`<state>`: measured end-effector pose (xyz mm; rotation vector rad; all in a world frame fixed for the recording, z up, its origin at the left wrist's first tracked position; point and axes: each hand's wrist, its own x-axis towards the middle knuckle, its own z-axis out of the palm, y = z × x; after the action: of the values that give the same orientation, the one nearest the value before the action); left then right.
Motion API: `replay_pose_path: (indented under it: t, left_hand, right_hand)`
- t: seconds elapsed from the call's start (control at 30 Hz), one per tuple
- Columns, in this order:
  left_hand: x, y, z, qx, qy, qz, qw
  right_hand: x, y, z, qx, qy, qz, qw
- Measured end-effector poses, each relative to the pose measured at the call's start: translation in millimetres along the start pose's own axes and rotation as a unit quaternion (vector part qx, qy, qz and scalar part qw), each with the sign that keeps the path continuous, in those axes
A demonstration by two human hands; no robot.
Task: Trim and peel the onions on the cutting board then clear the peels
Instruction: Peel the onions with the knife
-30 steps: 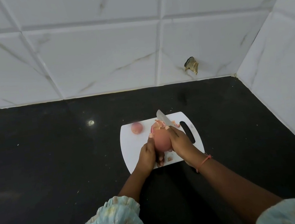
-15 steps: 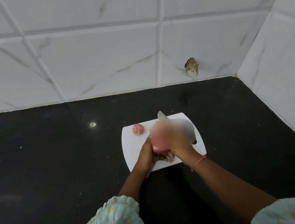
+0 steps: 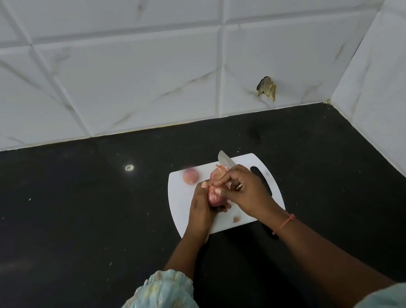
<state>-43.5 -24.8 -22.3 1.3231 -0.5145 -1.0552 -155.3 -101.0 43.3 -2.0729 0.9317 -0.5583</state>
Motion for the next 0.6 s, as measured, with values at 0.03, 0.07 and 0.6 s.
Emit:
replay_pose_path:
  t: [0.03, 0.07, 0.6]
  left_hand:
    - [-1.3, 1.3, 0.9, 0.006, -0.002, 0.0, 1.0]
    - [-1.8, 2.0, 1.5, 0.01, -0.005, 0.003, 1.0]
    - [-6.4, -0.2, 2.1, 0.047, 0.002, 0.022, 0.999]
  right_hand:
    - [-0.2, -1.1, -3.3, 0.018, -0.002, 0.009, 1.0]
    - [1.0, -0.9, -5.6, 0.005, 0.009, -0.017, 1.0]
    - [3.6, -1.0, -11.6, -0.099, -0.047, -0.089, 0.99]
